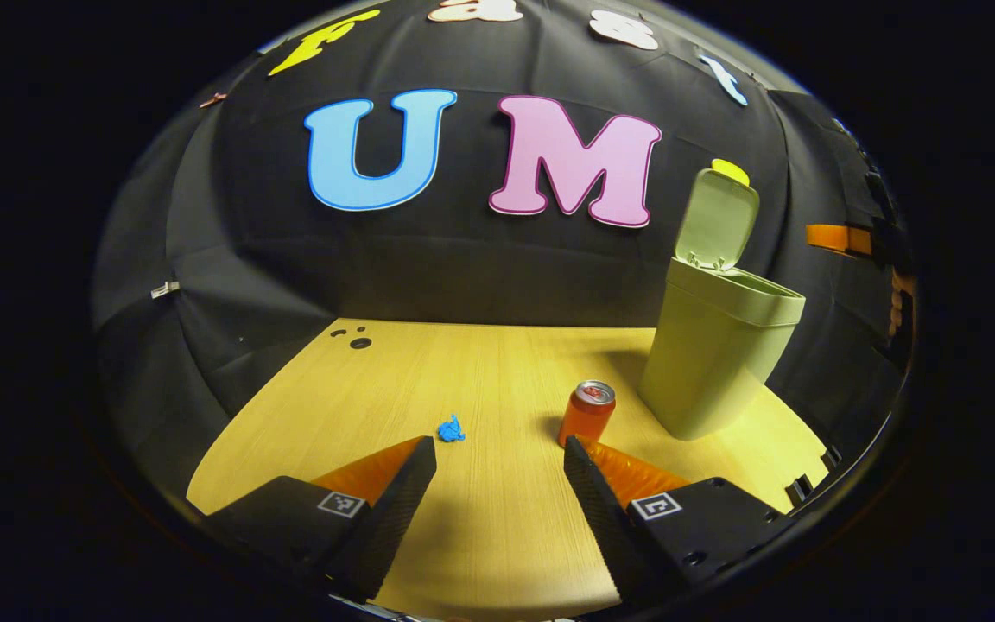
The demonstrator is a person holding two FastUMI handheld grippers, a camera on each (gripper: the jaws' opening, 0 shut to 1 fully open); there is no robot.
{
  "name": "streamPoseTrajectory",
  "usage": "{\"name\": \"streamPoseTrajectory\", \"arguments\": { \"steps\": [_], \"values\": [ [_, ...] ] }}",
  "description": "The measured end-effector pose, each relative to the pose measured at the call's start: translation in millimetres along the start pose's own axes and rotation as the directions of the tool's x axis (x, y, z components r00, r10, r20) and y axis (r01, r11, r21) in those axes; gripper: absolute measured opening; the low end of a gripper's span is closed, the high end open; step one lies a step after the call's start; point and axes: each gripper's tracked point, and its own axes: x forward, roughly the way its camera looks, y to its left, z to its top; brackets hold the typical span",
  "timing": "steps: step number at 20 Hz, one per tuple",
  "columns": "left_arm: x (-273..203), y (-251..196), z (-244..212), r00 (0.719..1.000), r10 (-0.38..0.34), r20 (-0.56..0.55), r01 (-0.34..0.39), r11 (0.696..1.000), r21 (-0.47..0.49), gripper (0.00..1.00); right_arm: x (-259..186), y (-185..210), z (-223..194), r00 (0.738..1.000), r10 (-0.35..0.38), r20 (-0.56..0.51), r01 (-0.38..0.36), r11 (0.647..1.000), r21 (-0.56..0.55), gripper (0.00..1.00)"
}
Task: Press the lid of the desktop garbage bin to open it, pick up the crumpled paper on the desktop and throw it into the bin, then pick up the pop can on the desktop and drop it into the bin, and finally close the garbage bin lid.
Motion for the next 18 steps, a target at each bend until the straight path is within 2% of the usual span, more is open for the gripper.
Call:
{"name": "streamPoseTrajectory", "arguments": {
  "steps": [10,13,14,15,17,18],
  "values": [
    [-32,45,-26,0.998,0.061,-0.01,-0.061,0.997,-0.036,0.96,-27,23,-17,0.999,-0.009,-0.032,0.01,1.0,0.015,0.05],
    [-27,51,-21,0.998,0.063,0.004,-0.063,0.998,-0.024,0.96,-32,37,-21,0.999,0.034,-0.037,-0.033,0.999,0.015,0.54],
    [-23,53,-19,0.998,0.066,0.002,-0.066,0.998,-0.02,0.95,-33,41,-22,0.998,0.05,-0.039,-0.049,0.999,0.021,0.57],
    [-17,55,-16,0.998,0.068,0.004,-0.067,0.997,-0.024,0.96,-35,45,-25,0.997,0.059,-0.04,-0.058,0.998,0.023,0.65],
    [-5,60,-9,0.997,0.075,0.009,-0.075,0.997,-0.035,0.95,-35,49,-33,0.996,0.072,-0.053,-0.072,0.997,0.007,0.95],
    [3,63,-6,0.997,0.082,0.008,-0.081,0.996,-0.037,0.96,-35,50,-37,0.995,0.077,-0.064,-0.077,0.997,-0.003,0.98]
  ]
}}
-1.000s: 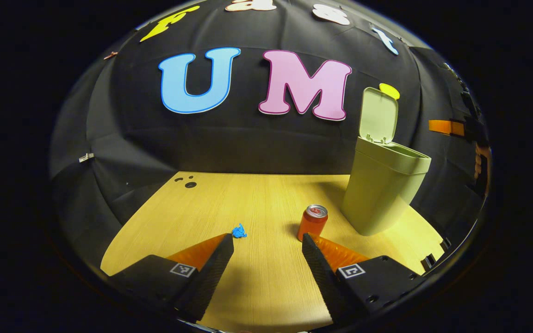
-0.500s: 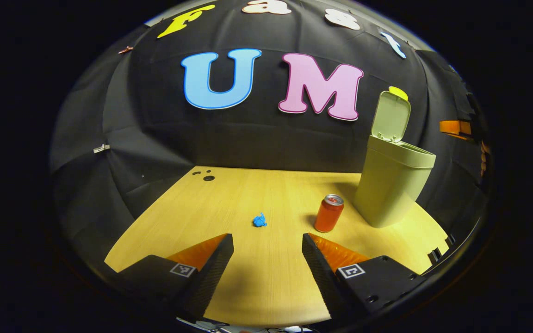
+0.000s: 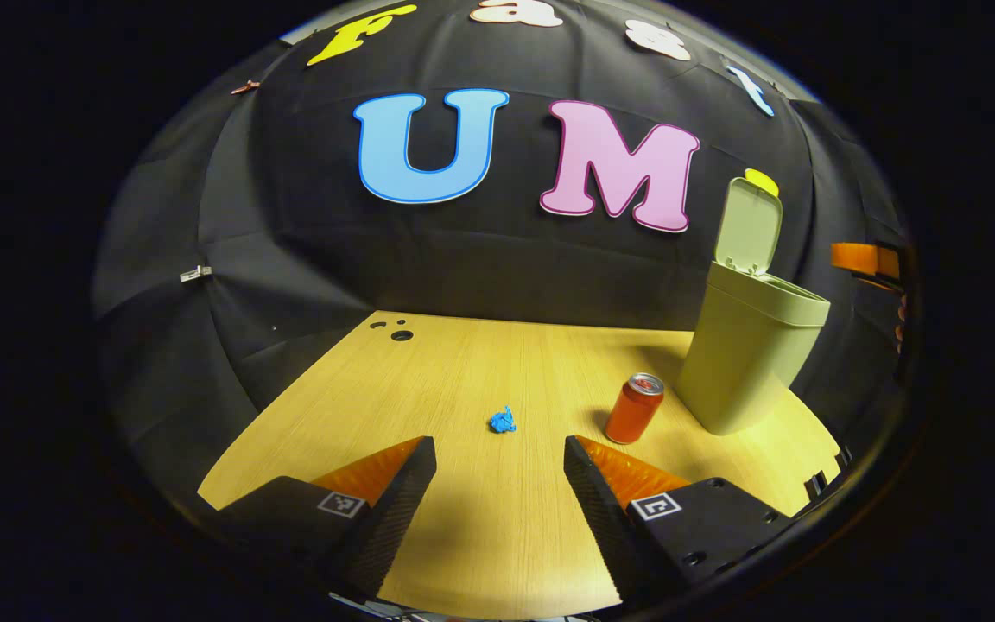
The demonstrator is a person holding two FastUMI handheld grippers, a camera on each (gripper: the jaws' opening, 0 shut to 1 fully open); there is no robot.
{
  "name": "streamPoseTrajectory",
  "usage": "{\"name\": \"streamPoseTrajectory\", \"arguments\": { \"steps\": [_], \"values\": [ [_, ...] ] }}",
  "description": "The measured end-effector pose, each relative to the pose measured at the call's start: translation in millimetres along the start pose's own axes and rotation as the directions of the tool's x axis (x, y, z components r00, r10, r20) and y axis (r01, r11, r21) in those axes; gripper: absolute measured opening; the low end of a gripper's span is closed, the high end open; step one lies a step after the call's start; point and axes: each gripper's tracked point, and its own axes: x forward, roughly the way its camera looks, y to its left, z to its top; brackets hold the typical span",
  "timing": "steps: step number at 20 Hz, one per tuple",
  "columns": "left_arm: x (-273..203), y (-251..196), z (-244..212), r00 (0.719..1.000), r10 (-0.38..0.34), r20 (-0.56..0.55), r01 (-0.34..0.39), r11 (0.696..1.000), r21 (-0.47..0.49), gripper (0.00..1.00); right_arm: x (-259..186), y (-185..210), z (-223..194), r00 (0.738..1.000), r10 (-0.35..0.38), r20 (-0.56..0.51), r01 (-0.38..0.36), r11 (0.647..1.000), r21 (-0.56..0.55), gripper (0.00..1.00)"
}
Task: Press the lid of the desktop garbage bin to open it, pick up the crumpled paper on the desktop and throw it into the bin, then pick up the pop can on the desktop and drop it into the bin, and finally close the garbage bin lid.
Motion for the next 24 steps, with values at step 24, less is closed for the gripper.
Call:
{"name": "streamPoseTrajectory", "arguments": {
  "steps": [24],
  "values": [
    [243,-16,-85,0.958,-0.004,-0.288,0.024,0.998,0.065,0.95,9,101,-107,0.925,0.23,-0.302,-0.241,0.971,0.0,0.99]
  ]
}}
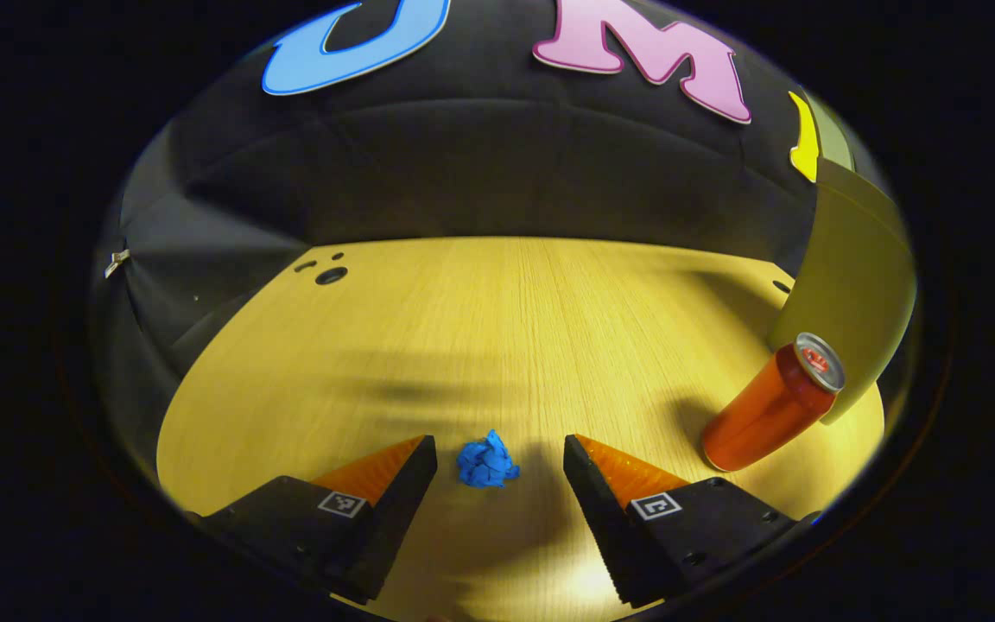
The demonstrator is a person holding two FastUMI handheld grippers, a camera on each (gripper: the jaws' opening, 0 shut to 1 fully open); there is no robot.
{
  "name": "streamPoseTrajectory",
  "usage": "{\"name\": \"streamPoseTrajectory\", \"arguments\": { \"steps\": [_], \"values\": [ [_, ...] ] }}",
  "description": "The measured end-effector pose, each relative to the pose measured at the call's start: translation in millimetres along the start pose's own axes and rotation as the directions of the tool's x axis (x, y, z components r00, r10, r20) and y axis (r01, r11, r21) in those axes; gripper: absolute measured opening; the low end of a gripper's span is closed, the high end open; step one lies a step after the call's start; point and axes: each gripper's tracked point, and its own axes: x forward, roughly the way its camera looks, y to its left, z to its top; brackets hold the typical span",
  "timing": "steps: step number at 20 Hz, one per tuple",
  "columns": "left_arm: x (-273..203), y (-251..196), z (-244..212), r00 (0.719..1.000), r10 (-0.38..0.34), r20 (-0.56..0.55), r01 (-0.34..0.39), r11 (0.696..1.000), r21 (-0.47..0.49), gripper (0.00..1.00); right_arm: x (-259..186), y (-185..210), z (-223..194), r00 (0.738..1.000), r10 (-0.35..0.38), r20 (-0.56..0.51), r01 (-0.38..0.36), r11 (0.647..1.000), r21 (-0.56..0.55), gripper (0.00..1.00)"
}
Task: Press the lid of the desktop garbage bin to open it, pick up the crumpled paper on the desktop and throw it into the bin, then pick up the pop can on the desktop and drop it into the bin, and finally close the garbage bin lid.
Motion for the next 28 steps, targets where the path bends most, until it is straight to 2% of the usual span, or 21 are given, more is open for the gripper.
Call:
{"name": "streamPoseTrajectory", "arguments": {
  "steps": [4,8,11,12,16,21,24,28],
  "values": [
    [11,-3,-7,1.0,0.014,-0.011,-0.014,1.0,-0.007,0.91,6,3,-4,1.0,0.01,-0.025,-0.01,1.0,-0.011,0.99],
    [13,-3,-6,1.0,0.014,0.005,-0.014,1.0,0.01,0.8,10,-12,-8,0.999,-0.025,-0.048,0.027,0.999,0.034,0.99],
    [13,3,-8,0.999,0.018,0.033,-0.019,1.0,0.019,0.77,9,-16,-11,0.997,-0.049,-0.059,0.053,0.997,0.064,0.99],
    [9,4,-10,0.999,0.023,0.048,-0.024,1.0,0.017,0.62,9,-16,-9,0.997,-0.052,-0.055,0.055,0.996,0.067,0.99],
    [4,2,-13,0.998,0.029,0.058,-0.031,0.999,0.033,0.39,-9,-19,-5,0.997,-0.068,-0.033,0.069,0.997,0.031,1.0],
    [-17,4,-11,0.998,0.021,0.062,-0.021,1.0,-0.001,0.32,-36,-24,0,0.996,-0.089,-0.001,0.089,0.996,-0.002,1.0],
    [-47,10,1,0.994,0.024,0.106,-0.02,0.999,-0.032,0.33,-53,-25,0,0.995,-0.102,0.02,0.102,0.995,-0.008,1.0],
    [-93,17,20,0.986,0.013,0.167,-0.011,1.0,-0.013,0.35,-76,-25,0,0.991,-0.123,0.053,0.124,0.992,-0.014,0.99]
  ]
}}
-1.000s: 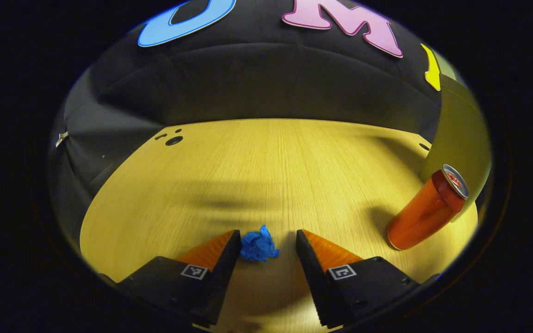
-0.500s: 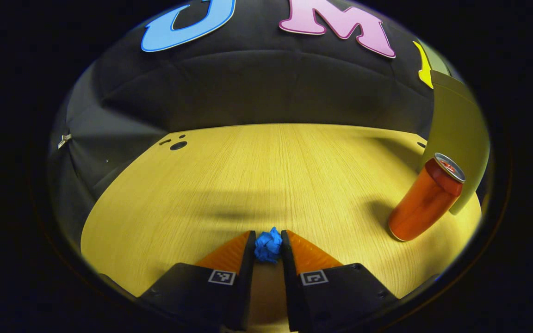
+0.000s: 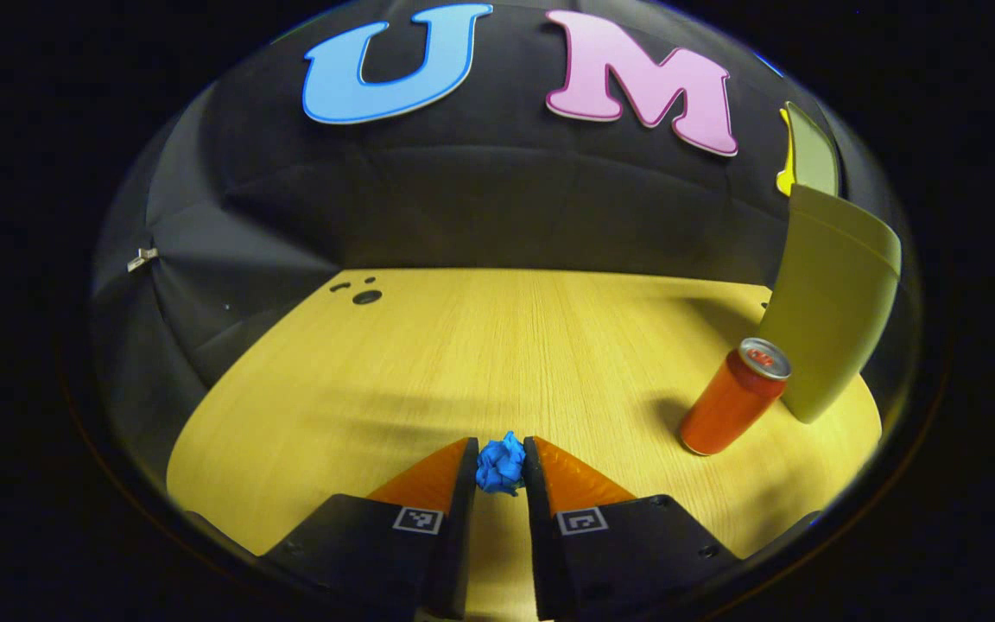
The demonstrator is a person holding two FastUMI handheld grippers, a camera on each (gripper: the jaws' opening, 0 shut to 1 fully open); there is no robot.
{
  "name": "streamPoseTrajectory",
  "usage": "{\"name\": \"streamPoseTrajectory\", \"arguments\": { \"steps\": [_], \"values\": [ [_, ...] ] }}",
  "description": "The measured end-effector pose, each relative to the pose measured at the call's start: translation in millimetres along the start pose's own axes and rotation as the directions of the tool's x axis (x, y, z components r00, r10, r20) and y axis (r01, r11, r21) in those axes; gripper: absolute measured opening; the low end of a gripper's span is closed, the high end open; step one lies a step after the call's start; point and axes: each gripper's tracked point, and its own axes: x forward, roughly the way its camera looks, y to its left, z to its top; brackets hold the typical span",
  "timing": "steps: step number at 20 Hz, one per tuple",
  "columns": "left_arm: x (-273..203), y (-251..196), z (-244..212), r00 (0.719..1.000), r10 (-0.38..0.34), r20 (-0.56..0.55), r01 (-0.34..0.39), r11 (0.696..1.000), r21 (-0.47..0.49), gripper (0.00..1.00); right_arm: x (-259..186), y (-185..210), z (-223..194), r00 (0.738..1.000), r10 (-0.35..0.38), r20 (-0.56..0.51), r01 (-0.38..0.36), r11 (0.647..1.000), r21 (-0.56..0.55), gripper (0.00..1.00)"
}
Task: Press the lid of the desktop garbage bin to open it, pick up the crumpled paper on the desktop and throw it into the bin, then pick up the pop can on the desktop and drop it into the bin, and finally close the garbage bin lid.
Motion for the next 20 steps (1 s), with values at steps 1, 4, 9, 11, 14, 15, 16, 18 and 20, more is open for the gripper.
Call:
{"name": "streamPoseTrajectory", "arguments": {
  "steps": [1,4,9,11,14,15,16,18,20],
  "values": [
    [-11,-2,9,1.0,-0.019,0.016,0.019,1.0,-0.004,0.34,-7,-2,0,1.0,-0.005,0.009,0.005,1.0,-0.001,0.99],
    [-44,-14,39,0.997,-0.066,0.047,0.067,0.997,-0.029,0.33,-24,-8,-3,0.999,-0.012,0.035,0.012,1.0,0.004,0.98],
    [-85,-56,107,0.978,-0.137,0.154,0.141,0.99,-0.015,0.33,-26,-32,-15,0.999,-0.018,0.03,0.017,1.0,0.013,0.98],
    [-95,-81,136,0.968,-0.173,0.182,0.174,0.985,0.006,0.34,-21,-46,-14,0.999,-0.016,0.035,0.015,0.999,0.028,0.98],
    [-105,-133,173,0.943,-0.248,0.221,0.245,0.969,0.045,0.33,-12,-72,-14,0.999,-0.005,0.041,0.003,1.0,0.025,0.98],
    [-107,-153,183,0.934,-0.276,0.229,0.271,0.961,0.052,0.33,-9,-80,-14,0.999,-0.001,0.045,0.0,1.0,0.02,0.98],
    [-108,-173,191,0.925,-0.299,0.236,0.294,0.954,0.055,0.33,-5,-87,-17,0.999,0.011,0.041,-0.011,1.0,0.021,0.98],
    [-107,-213,202,0.904,-0.349,0.246,0.348,0.936,0.05,0.33,3,-94,-28,0.999,0.046,0.023,-0.046,0.999,0.016,0.98],
    [-107,-254,209,0.886,-0.392,0.246,0.39,0.919,0.058,0.34,7,-104,-36,0.997,0.071,0.011,-0.071,0.997,0.004,0.98]
  ]
}}
